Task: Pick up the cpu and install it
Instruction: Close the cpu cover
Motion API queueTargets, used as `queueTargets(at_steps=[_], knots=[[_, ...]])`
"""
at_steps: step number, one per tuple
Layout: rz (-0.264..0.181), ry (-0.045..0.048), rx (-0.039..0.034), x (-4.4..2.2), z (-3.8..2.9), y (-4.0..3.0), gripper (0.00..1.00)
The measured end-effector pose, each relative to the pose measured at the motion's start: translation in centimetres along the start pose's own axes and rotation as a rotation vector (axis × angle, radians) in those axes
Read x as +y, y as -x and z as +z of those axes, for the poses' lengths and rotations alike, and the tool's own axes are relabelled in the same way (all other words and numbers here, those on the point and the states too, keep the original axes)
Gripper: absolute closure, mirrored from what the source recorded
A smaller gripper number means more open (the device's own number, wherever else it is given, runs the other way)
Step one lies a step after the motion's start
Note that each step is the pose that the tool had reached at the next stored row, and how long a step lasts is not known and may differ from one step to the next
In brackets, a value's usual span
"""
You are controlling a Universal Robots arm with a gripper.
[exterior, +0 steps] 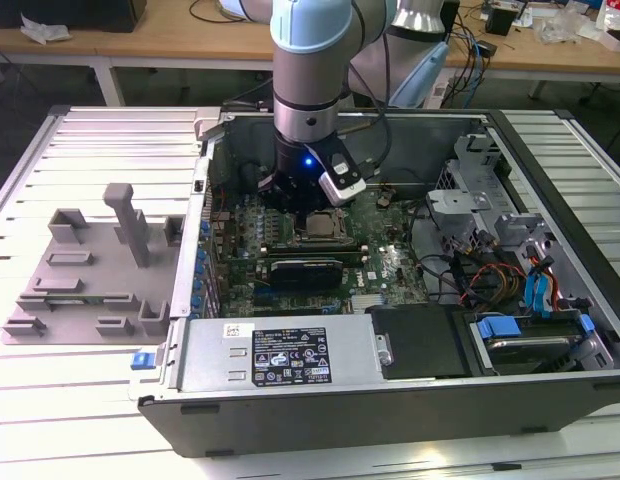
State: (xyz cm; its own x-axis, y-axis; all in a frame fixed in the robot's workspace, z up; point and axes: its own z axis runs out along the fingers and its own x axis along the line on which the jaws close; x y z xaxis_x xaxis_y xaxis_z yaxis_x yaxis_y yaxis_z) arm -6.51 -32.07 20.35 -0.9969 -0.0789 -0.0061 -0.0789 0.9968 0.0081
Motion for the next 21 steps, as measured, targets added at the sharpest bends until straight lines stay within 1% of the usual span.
queueTargets(at_steps=[12, 13, 19, 21], knots=[[-0.001, 0.0005, -0.0005, 0.01, -0.01, 0.1, 0.89], [-0.001, 0.0017, -0.0014, 0.03, -0.12, 0.12, 0.89], [-0.001, -0.0006, -0.0004, 0.01, -1.25, 0.11, 0.89], [-0.001, -0.0004, -0.0005, 0.02, -1.35, 0.11, 0.89]])
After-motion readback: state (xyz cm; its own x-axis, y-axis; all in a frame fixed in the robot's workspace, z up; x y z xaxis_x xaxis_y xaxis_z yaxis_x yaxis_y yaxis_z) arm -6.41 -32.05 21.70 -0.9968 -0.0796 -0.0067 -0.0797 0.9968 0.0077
